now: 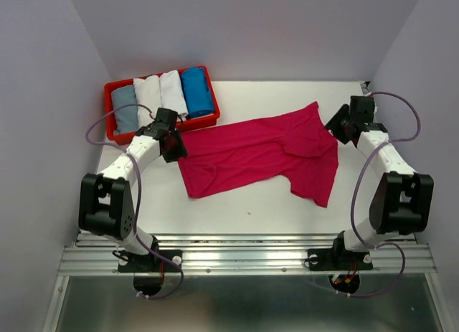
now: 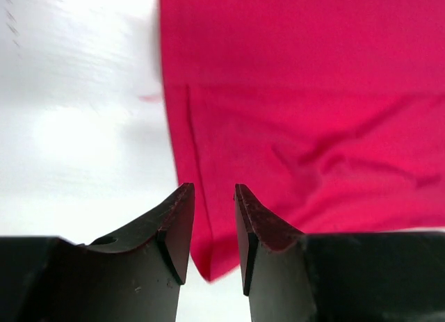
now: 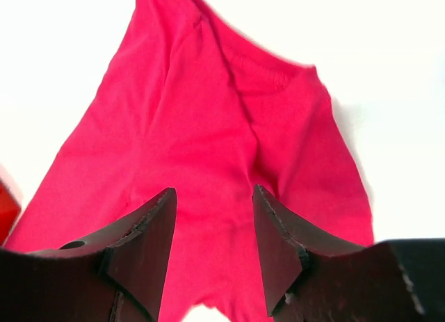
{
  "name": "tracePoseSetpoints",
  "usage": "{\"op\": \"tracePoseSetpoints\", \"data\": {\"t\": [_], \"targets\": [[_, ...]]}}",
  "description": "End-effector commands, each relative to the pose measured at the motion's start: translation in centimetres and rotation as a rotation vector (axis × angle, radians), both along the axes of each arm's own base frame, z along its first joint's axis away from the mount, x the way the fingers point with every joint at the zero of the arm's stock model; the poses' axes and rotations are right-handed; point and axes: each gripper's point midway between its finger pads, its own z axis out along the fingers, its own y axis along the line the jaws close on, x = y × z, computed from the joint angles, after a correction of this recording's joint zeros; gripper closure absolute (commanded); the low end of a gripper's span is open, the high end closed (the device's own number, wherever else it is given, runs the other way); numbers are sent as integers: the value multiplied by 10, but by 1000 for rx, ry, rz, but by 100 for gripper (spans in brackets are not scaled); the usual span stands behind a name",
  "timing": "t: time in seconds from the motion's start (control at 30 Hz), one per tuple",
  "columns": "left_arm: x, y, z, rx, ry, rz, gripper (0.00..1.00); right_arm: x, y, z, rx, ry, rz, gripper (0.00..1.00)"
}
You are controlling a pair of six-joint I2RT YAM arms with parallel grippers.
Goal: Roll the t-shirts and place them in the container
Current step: Fold the T-shirt at the center of the board.
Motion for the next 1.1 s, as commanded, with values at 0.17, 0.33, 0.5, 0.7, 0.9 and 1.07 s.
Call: {"op": "tracePoseSetpoints", "data": {"t": [0.17, 0.33, 0.5, 0.7, 0.9, 1.07], "targets": [[-101, -38, -21, -90, 139, -55, 46, -83, 10, -24, 14, 142, 27, 43], [-137, -48, -35, -144, 206, -70, 28, -114, 26, -31, 87, 191, 55, 41], [-146, -51, -48, -162, 236, -42, 30, -143, 34, -56, 142, 283, 35, 41], [-136, -51, -47, -161, 198, -21, 35, -156, 30, -63, 121, 321, 22, 41], [-123, -47, -40, -153, 131, 41, 44, -155, 32, -64, 124, 331, 39, 41], [-123, -45, -53, -129, 162, 53, 49, -153, 31, -61, 120, 329, 40, 41]]}}
